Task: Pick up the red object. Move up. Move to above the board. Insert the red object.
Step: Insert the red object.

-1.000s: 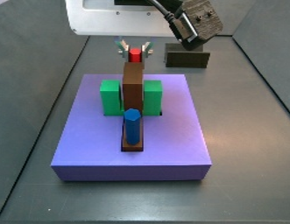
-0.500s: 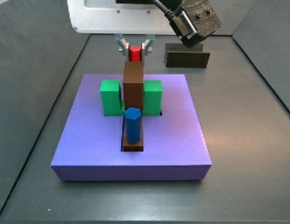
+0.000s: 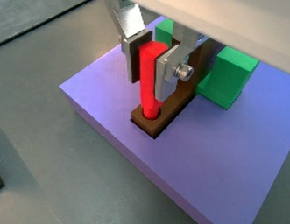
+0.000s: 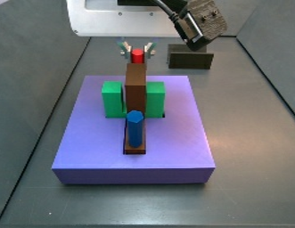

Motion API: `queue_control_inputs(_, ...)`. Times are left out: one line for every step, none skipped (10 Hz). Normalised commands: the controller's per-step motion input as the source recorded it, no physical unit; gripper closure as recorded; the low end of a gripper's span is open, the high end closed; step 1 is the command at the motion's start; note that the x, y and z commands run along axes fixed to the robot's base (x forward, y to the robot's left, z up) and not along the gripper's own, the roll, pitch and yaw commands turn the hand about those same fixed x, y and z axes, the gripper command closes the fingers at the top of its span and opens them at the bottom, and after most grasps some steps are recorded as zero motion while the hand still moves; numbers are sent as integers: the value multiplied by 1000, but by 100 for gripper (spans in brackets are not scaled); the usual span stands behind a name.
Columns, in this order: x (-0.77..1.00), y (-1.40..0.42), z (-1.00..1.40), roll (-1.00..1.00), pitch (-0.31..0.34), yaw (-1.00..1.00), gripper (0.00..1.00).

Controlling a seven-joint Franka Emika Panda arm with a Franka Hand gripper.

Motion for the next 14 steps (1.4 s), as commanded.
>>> queue_control_inputs(60, 17, -409, 0, -66, 0, 100)
queue_control_inputs(0, 0, -354, -61, -63, 0, 100)
queue_control_inputs(54, 97, 0, -93, -20, -34, 100)
queue_control_inputs(94, 149, 277, -120, 0, -123, 100)
queue_control_inputs(100, 117, 117, -37, 0, -140, 100)
queue_control_inputs(103, 66, 106, 0, 0, -160, 100)
queue_control_inputs(49, 40, 149, 0, 0, -166, 100)
queue_control_inputs(11, 0, 231, 0, 0, -163, 100)
queue_control_inputs(0, 0, 0, 49, -1, -126, 100)
queue_control_inputs(3, 0, -291, 54, -71, -71, 100)
queue_control_inputs(0, -3, -437, 40, -94, -49, 100)
queue_control_inputs(0, -11, -440, 19, -83, -29, 100)
queue_control_inputs(0, -63, -480, 1, -81, -3, 100)
queue_control_inputs(-17, -143, -566, 0, -69, 0, 100)
